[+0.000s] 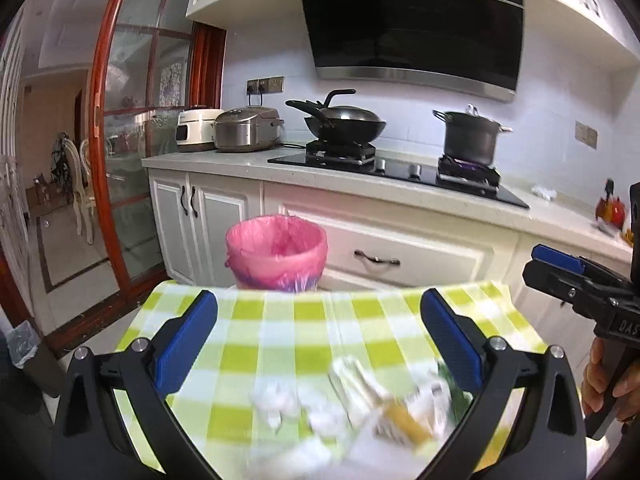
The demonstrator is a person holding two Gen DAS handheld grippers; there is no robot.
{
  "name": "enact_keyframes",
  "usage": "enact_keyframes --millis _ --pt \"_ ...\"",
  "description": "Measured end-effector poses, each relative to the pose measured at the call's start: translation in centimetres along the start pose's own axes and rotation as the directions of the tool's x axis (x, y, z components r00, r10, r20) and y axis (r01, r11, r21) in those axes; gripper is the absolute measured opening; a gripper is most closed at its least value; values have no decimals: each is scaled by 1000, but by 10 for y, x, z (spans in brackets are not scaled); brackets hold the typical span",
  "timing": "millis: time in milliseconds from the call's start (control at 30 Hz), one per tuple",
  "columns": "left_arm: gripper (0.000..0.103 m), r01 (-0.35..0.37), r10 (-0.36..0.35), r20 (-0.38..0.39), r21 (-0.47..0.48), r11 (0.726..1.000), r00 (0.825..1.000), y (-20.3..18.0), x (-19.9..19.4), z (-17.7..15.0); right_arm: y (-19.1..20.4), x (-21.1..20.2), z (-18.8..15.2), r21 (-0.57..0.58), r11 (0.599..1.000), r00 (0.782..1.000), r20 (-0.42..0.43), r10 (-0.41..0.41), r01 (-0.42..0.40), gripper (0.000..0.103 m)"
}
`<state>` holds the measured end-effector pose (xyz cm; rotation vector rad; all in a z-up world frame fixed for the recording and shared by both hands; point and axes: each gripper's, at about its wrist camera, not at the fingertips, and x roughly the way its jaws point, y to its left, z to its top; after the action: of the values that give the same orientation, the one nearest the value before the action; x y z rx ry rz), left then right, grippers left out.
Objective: Collect trash
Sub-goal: 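Open both tools over the pink bin, dropping the foam block and bag, then grasp the white foam fruit net with the left tool while the right tool grasps the yellow sponge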
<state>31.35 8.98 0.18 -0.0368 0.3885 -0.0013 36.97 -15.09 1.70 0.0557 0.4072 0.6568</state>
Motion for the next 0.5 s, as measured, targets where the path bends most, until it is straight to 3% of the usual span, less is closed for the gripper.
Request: enact_keyframes --millis 267,500 --pt "98 -14 12 -57 -41 999 998 -18 -48 -71 18 -45 -77 19 999 996 -80 -42 44 77" --pt "98 -18 14 -136 -28 999 991 -28 -53 -122 30 -54 -147 -9 996 978 -192 -87 86 79"
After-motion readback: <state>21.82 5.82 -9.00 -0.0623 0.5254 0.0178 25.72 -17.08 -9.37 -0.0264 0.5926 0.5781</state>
